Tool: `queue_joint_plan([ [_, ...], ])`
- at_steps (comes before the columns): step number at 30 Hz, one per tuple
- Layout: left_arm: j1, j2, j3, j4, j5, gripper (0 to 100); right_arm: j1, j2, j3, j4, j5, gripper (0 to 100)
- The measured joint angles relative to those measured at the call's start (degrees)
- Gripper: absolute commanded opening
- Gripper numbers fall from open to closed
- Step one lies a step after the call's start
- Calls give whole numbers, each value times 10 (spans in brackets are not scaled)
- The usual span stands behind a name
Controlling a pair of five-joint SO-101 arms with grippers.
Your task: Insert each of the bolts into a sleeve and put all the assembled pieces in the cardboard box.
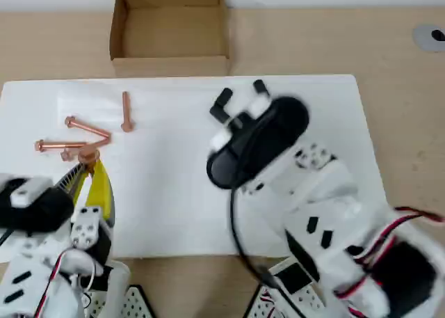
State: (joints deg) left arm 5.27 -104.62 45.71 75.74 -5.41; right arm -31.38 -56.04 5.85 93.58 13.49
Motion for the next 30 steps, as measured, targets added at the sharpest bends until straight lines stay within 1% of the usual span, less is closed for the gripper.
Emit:
queue_joint_plan([
  [3,28,0,-3,-7,0,6,8,-76,173,-95,25,9],
  [5,35,0,5,-33,0,6,11,-110,283,-180,31,9],
  [8,40,0,39,-81,0,6,13,-119,416,-316,33,9],
  [11,40,1,79,-132,0,6,0,-122,510,-438,25,9],
  [14,40,1,113,-181,31,5,-33,-123,582,-540,-27,9],
  [16,40,1,133,-220,72,5,-55,-123,626,-613,-90,9],
  [18,40,2,137,-259,110,5,-59,-123,663,-685,-155,9],
  [20,29,2,138,-297,136,5,-62,-123,688,-756,-198,9],
  [23,6,2,138,-340,149,5,-80,-124,722,-836,-216,9],
  [27,1,2,138,-353,153,5,-134,-124,753,-888,-222,9],
  [30,33,2,138,-353,140,5,-169,-124,776,-920,-222,9],
])
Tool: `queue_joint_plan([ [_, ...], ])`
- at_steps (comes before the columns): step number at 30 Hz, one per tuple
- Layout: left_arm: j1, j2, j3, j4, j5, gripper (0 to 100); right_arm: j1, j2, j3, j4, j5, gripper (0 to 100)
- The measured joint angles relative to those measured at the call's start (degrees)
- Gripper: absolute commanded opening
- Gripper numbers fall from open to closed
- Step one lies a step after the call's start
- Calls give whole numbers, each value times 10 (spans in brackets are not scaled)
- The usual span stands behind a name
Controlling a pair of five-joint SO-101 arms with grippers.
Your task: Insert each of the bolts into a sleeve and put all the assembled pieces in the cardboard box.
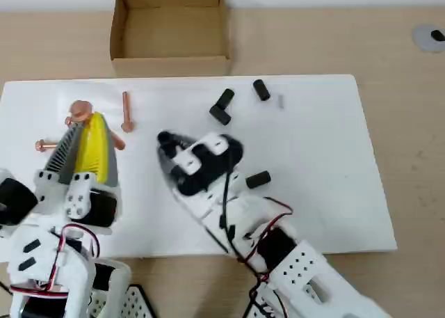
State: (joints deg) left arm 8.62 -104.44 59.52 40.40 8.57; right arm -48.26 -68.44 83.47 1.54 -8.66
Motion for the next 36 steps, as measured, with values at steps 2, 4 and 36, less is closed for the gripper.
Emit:
queue_joint_plan([
  [2,35,0,0,0,-23,5,-13,0,25,-30,0,9],
  [4,68,0,0,0,-50,5,-16,0,50,-63,0,9],
  [36,130,0,-4,130,-33,6,-20,0,99,-171,24,9],
])
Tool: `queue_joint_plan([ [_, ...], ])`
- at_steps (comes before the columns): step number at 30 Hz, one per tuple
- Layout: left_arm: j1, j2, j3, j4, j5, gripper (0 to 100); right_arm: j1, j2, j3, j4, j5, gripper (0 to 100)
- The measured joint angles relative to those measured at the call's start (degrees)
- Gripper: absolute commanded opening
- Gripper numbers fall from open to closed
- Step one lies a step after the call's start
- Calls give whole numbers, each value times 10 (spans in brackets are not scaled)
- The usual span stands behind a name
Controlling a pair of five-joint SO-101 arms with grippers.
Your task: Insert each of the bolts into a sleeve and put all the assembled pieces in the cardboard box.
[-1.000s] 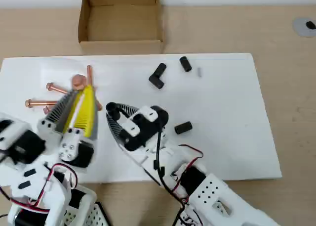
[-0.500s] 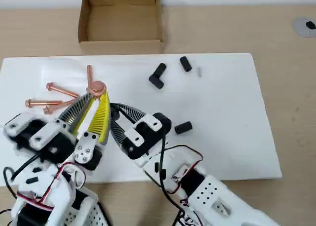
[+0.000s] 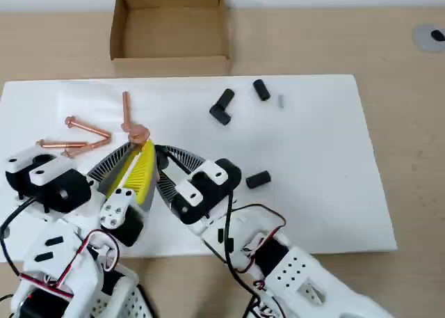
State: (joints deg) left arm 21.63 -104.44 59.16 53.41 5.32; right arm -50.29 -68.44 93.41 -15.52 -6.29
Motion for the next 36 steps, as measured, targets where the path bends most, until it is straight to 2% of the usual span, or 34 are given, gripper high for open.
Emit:
queue_joint_plan([
  [7,-84,0,0,-59,22,6,0,0,0,0,0,9],
  [14,-101,0,34,-98,84,6,0,0,4,0,0,9],
  [25,-100,0,60,-118,88,6,0,0,4,0,0,9],
  [29,-80,0,76,-142,86,6,0,0,4,0,0,9],
  [36,-19,0,103,-158,42,6,0,0,4,0,0,9],
])
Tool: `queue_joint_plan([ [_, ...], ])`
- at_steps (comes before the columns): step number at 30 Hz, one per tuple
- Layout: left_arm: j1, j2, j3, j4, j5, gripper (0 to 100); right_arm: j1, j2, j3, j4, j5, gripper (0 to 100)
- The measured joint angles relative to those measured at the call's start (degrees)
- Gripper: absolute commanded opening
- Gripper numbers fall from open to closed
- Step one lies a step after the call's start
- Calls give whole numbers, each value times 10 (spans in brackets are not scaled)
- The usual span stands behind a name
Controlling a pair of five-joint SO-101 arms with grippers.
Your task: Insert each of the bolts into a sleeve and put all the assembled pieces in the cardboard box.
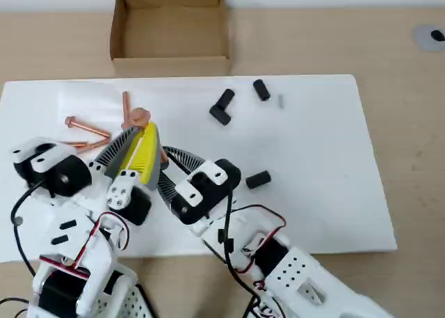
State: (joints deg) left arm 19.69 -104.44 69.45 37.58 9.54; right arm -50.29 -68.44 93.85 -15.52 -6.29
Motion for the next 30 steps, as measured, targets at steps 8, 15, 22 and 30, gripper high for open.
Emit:
queue_joint_plan([
  [8,-6,0,0,-4,-41,6,0,0,0,0,0,9],
  [15,-33,0,3,-4,-49,7,0,0,0,0,0,9],
  [22,-33,0,46,-43,-49,7,-1,0,1,0,1,9],
  [30,-33,0,67,-79,-49,7,0,0,1,0,1,9],
])
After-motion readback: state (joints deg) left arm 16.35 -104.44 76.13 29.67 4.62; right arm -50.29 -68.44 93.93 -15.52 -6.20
